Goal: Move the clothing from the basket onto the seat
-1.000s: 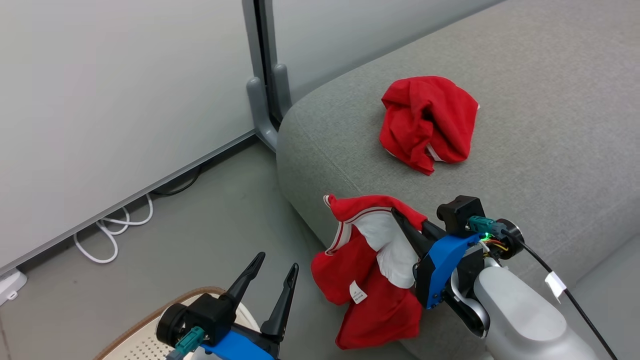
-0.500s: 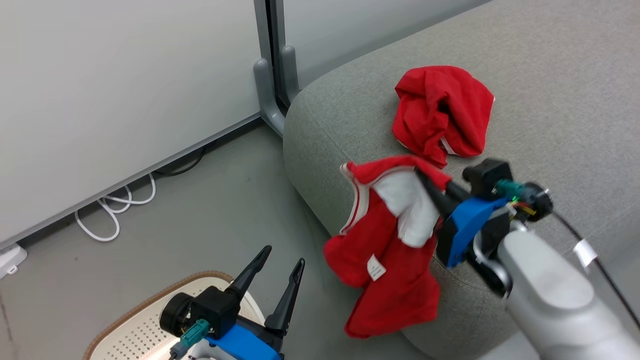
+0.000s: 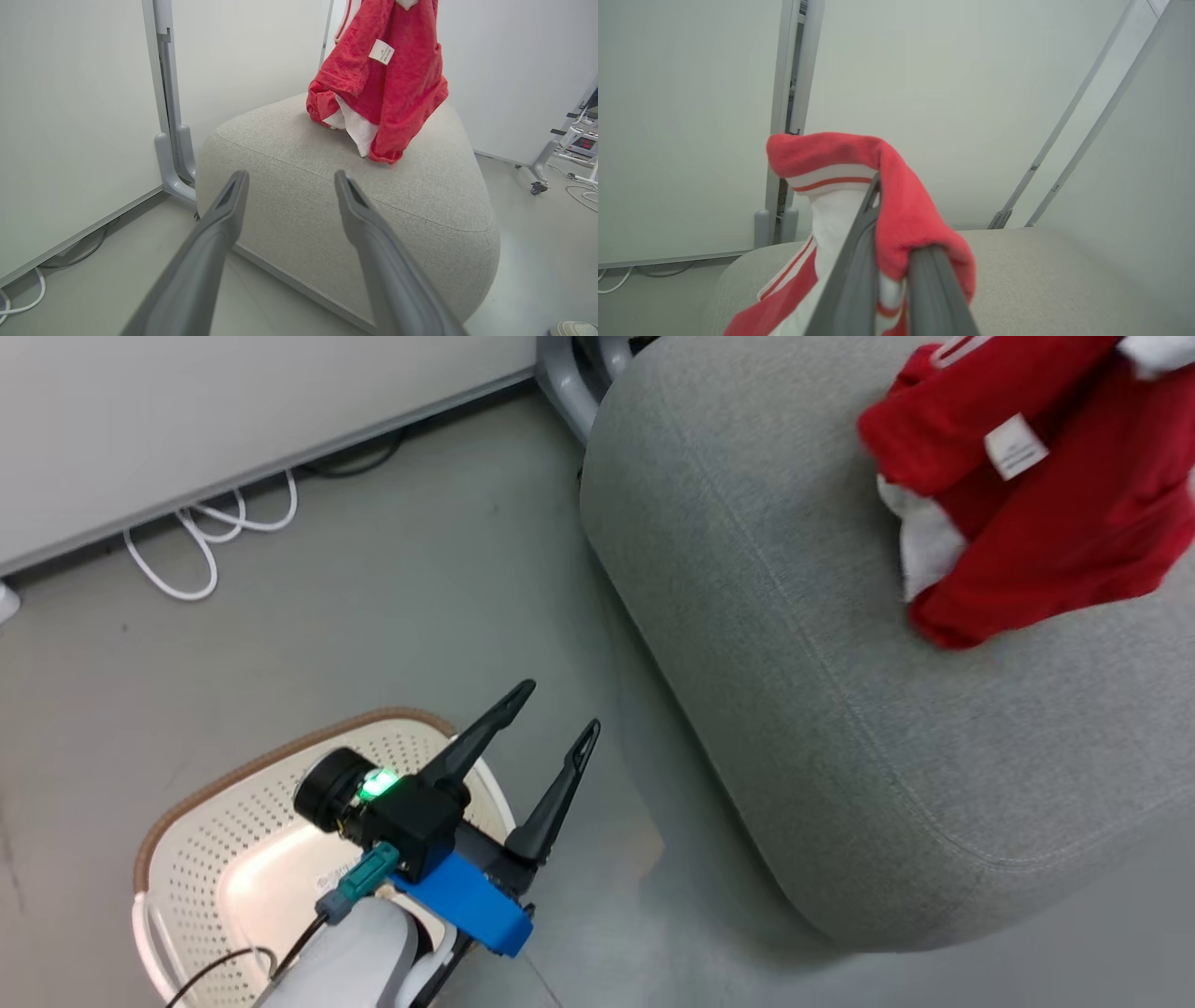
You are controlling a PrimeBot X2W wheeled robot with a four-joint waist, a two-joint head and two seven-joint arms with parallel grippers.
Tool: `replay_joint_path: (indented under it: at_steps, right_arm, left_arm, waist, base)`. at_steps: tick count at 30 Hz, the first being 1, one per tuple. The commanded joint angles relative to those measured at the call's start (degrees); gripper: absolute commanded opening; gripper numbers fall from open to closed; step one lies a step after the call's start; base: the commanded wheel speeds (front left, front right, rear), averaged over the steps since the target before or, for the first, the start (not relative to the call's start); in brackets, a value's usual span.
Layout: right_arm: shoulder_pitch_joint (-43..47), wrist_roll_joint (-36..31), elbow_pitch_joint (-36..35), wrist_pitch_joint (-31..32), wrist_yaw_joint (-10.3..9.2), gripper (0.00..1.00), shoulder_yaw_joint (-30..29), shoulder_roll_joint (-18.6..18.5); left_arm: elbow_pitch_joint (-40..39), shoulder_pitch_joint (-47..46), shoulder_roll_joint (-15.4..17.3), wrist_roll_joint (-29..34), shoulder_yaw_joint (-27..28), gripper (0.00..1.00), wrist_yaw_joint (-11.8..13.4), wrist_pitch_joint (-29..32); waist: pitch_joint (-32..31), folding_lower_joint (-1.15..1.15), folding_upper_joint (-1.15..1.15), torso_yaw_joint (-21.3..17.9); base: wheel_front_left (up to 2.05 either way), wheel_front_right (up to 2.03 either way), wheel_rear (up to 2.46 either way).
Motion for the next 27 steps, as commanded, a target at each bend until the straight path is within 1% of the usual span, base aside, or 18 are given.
replay_joint_path:
  at_steps: [1, 3, 6, 8, 11, 15, 16, 17, 18, 19, 20, 21, 22, 23, 24, 27]
  right_arm:
    - [-1.5, -0.9, -0.1, -0.5, -0.03, 0.0, -2.3, -1.2]
    - [-1.9, -2.1, 0.6, -1.4, -0.03, 0.0, -5.5, -2.8]
    - [0.9, -3.4, 3.1, -1.9, -0.02, 0.0, -8.4, -2.9]
    - [2.3, -3.6, 5.0, -2.8, -0.03, 0.0, -10.7, -2.3]
    - [4.2, -3.3, 7.8, -5.2, -0.03, 0.0, -13.9, -0.1]
    - [6.2, -3.7, 11.4, -8.0, -0.03, 0.0, -16.2, 2.0]
    - [6.5, -3.9, 12.1, -8.7, -0.03, 0.04, -16.3, 2.5]
    - [6.9, -4.3, 12.8, -9.1, -0.02, 0.1, -16.1, 2.9]
    - [7.2, -4.6, 13.5, -9.6, -0.03, 0.19, -15.9, 3.2]
    - [7.2, -4.6, 13.5, -9.6, -0.03, 0.19, -15.9, 3.2]
    - [7.6, -5.1, 14.5, -10.3, -0.03, 0.32, -15.4, 3.5]
    - [7.8, -5.4, 14.8, -10.7, -0.03, 0.4, -15.0, 3.8]
    - [8.1, -5.7, 15.0, -10.9, -0.03, 0.59, -14.2, 4.0]
    - [8.5, -5.7, 15.4, -10.9, -0.03, 0.85, -13.7, 4.3]
    - [8.8, -6.0, 15.6, -11.1, -0.02, 1.0, -12.8, 4.6]
    - [9.7, -6.4, 15.8, -11.1, -0.03, 1.0, -11.0, 4.7]
  left_arm:
    - [-0.7, -2.4, 1.0, 0.0, -0.7, 1.0, -0.2, -0.2]
    - [-1.5, -4.5, 1.6, 0.1, -1.7, 1.0, -0.2, -0.2]
    - [-2.6, -7.2, 2.6, 0.4, -2.8, 1.0, -0.2, -0.2]
    - [-3.2, -8.7, 3.1, 0.6, -3.2, 1.0, -0.2, -0.2]
    - [-4.0, -10.1, 3.6, 0.8, -3.1, 1.0, -0.2, -0.2]
    - [-4.1, -10.9, 3.8, 0.9, -3.3, 1.0, -0.2, -0.2]
    - [-4.1, -10.9, 3.6, 0.8, -3.2, 1.0, -0.2, -0.2]
    - [-4.0, -10.8, 3.4, 0.7, -3.0, 1.0, -0.2, -0.2]
    - [-3.9, -10.5, 3.3, 0.7, -2.8, 1.0, -0.2, -0.2]
    - [-3.9, -10.5, 3.3, 0.7, -2.8, 1.0, -0.2, -0.2]
    - [-3.5, -9.6, 2.9, 0.5, -2.7, 1.0, -0.2, -0.2]
    - [-3.3, -9.1, 2.7, 0.3, -2.5, 1.0, -0.2, -0.2]
    - [-3.2, -8.7, 2.5, 0.2, -2.2, 1.0, -0.2, -0.2]
    - [-3.0, -8.3, 2.2, 0.0, -2.1, 1.0, -0.2, -0.2]
    - [-2.9, -7.8, 2.0, -0.1, -1.7, 1.0, -0.2, -0.2]
    - [-2.8, -6.4, 1.3, -0.6, -0.9, 1.0, -0.2, -0.2]
  waist:
    - [6.1, -0.01, 0.0, 4.5]
    - [8.4, -0.01, 0.0, 5.9]
    - [11.3, -0.01, 0.0, 7.7]
    - [13.0, -0.01, 0.0, 8.7]
    - [15.2, -0.01, 0.0, 9.5]
    - [16.0, -0.01, 0.0, 10.4]
    - [15.9, -0.01, 0.0, 10.6]
    - [15.7, -0.01, 0.0, 10.7]
    - [15.4, -0.01, 0.0, 10.7]
    - [15.4, -0.01, 0.0, 10.7]
    - [14.3, -0.01, 0.0, 10.7]
    - [13.6, -0.01, 0.0, 10.7]
    - [12.9, -0.01, 0.0, 10.6]
    - [12.2, -0.01, 0.0, 10.5]
    - [11.1, -0.01, 0.0, 10.4]
    - [8.8, -0.01, 0.0, 10.2]
  base:
    - [0.0, 0.0, 0.0]
    - [0.0, 0.0, 0.0]
    - [0.0, 0.0, 0.0]
    - [0.0, 0.0, 0.0]
    - [0.0, 0.0, 0.0]
    - [0.0, 0.0, 0.0]
    - [0.0, 0.0, 0.0]
    - [0.0, 0.0, 0.0]
    - [0.0, 0.0, 0.0]
    - [0.0, 0.0, 0.0]
    - [0.0, 0.0, 0.0]
    - [0.0, 0.0, 0.0]
    - [0.0, 0.0, 0.0]
    - [0.0, 0.0, 0.0]
    - [0.0, 0.0, 0.0]
    - [0.0, 0.0, 0.0]
